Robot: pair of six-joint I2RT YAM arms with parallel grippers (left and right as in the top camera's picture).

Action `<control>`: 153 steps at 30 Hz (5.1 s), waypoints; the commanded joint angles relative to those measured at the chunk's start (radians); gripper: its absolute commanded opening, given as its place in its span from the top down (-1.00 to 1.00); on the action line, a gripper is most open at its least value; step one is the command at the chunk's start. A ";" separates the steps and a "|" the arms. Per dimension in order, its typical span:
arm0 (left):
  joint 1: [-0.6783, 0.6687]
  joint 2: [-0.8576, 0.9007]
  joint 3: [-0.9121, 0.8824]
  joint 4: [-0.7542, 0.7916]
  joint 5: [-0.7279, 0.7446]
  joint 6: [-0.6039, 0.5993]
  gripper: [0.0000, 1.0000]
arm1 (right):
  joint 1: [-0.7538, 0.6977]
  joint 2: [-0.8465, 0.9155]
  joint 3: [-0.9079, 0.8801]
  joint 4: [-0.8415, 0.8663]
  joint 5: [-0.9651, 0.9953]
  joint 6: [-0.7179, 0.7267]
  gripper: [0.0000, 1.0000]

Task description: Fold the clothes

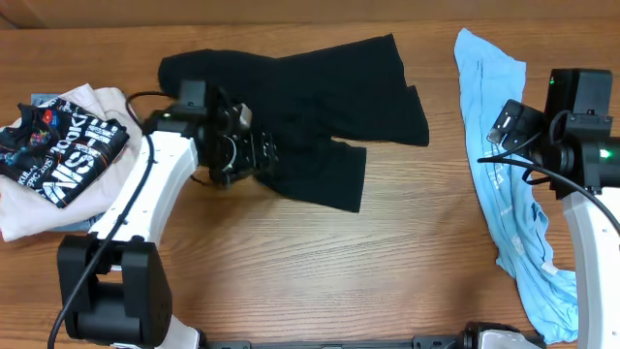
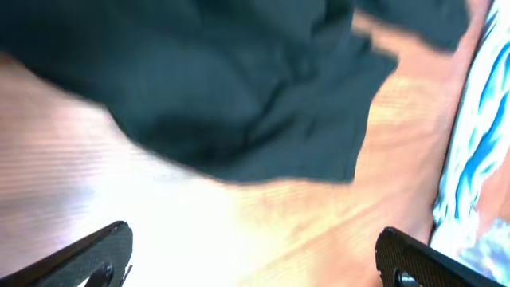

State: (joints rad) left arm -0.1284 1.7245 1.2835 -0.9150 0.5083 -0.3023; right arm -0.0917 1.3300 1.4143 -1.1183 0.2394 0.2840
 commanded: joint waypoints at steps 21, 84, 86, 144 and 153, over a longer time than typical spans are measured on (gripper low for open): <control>-0.121 0.163 -0.145 0.277 -0.152 -0.486 -0.54 | -0.002 -0.023 0.014 -0.010 0.003 0.000 -1.00; 0.409 -0.266 -0.065 -0.164 -0.228 -0.191 0.92 | 0.186 0.801 0.012 0.805 -0.338 -0.077 -0.58; 0.409 -0.266 -0.065 -0.157 -0.229 -0.191 0.92 | 0.186 0.809 0.012 0.808 -0.337 -0.077 -0.25; 0.520 -0.150 1.120 -0.417 -0.106 0.011 0.92 | 0.035 0.142 0.687 0.111 -0.076 -0.140 0.92; 0.376 0.193 1.121 0.005 -0.045 0.025 0.92 | 0.035 0.510 0.687 0.331 -0.093 -0.125 0.92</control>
State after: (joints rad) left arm 0.2768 1.8400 2.3959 -1.0798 0.4702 -0.2802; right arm -0.0402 1.8252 2.0956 -0.8703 0.0933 0.1532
